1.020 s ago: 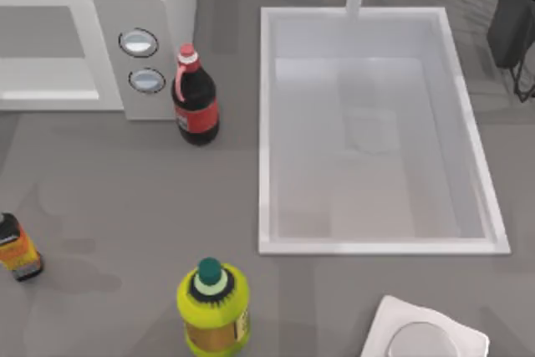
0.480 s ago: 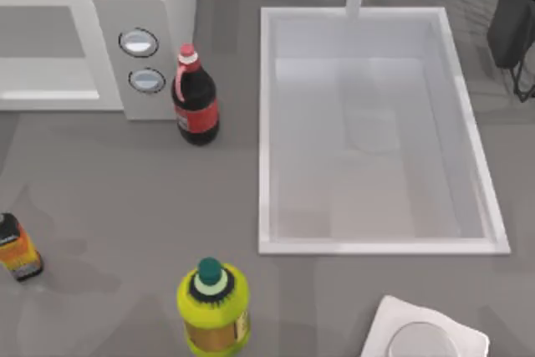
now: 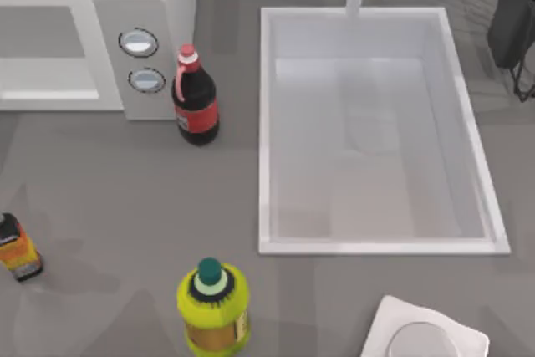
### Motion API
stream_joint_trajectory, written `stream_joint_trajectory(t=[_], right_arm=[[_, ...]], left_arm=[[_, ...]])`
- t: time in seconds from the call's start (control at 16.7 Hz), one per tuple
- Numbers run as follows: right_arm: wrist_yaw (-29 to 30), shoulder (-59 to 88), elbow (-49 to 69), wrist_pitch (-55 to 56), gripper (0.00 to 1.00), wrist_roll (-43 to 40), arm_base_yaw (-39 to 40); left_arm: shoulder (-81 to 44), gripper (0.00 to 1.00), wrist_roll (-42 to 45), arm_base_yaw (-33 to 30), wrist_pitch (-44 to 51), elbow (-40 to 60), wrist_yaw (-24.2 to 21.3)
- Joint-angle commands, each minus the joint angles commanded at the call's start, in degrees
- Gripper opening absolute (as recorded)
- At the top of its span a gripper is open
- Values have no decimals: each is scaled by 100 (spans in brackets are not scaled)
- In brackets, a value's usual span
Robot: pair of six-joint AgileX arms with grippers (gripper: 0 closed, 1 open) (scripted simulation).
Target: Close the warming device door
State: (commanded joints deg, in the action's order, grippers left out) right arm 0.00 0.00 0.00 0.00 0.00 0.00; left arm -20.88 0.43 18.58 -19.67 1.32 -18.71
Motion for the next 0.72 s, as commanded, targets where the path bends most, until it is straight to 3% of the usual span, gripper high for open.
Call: stream_joint_trajectory(t=[0.36,0.72], right_arm=[[0,0,0,0,100,0,0],[0,0,0,0,100,0,0]], left_arm=[[-1099,0,17,733,-992,79,-741],[-1171,0,87,781,-922,128,-762]])
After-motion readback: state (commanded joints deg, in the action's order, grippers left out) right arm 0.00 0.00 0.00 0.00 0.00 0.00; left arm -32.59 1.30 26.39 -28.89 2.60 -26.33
